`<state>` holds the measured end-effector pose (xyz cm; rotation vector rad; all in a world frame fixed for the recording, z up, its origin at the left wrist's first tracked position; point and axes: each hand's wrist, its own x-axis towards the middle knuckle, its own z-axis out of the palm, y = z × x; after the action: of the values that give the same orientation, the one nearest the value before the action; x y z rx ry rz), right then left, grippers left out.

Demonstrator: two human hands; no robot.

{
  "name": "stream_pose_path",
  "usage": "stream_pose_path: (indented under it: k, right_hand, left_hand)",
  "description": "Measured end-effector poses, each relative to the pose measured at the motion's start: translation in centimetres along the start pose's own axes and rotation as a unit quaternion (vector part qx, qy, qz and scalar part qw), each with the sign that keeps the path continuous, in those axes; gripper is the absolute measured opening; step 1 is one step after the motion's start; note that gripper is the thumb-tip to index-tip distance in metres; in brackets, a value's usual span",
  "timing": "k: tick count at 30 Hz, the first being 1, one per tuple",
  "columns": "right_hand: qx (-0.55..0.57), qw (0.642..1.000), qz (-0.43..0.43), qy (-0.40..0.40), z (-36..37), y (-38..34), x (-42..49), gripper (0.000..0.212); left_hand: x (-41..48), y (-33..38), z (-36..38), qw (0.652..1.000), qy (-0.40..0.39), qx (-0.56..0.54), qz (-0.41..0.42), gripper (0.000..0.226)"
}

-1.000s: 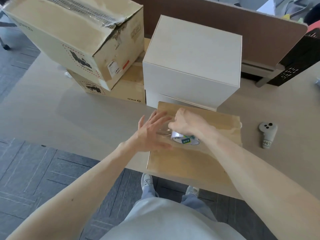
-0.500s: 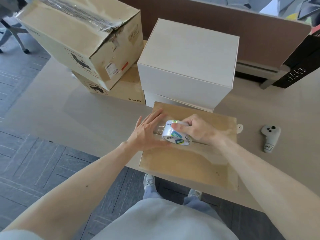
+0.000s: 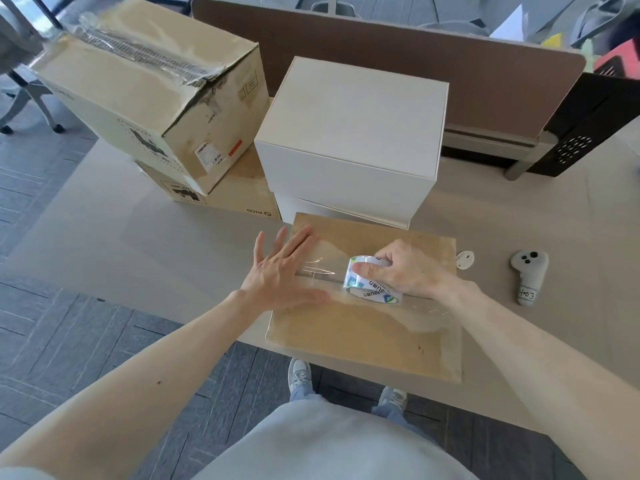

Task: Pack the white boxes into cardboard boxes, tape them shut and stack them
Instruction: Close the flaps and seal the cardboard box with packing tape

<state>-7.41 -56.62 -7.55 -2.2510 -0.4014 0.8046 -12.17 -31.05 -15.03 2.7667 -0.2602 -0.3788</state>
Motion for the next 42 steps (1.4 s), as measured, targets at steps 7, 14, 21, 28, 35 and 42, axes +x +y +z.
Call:
stream_pose_path:
  k: [7,14,21,28,35,42]
  right_hand:
    - [0.007,1.0,0.01,0.009,1.0,-0.2,0.7,0.071]
    - [-0.005,1.0,0.008,0.011,1.0,-0.5,0.9,0.074]
    - [0.071,0.997,-0.003,-0.028,-0.3,0.3,-0.3,0.056]
    - [0.185,0.982,0.004,0.039,-0.5,-1.3,-1.1,0.079]
    - [0.057,0.997,0.018,0.047,-0.4,0.5,-1.8,0.059]
    - [-0.035,0.997,0.053,0.036,-1.1,1.1,-2.3,0.058]
  left_hand:
    - [0.6,5.0,1.8,0.995,0.036,0.089,0.012,0.131]
    - [0.8,4.8,2.0,0.996,0.028,0.084,0.019,0.125]
    - [0.7,4.9,1.9,0.995,0.016,0.097,0.011,0.124]
    - [0.9,3.9,1.9,0.998,0.045,0.038,0.021,0.125]
    - [0.5,4.5,1.8,0.995,0.02,0.099,0.025,0.124]
    - [0.5,4.9,1.8,0.992,0.006,0.128,0.019,0.122]
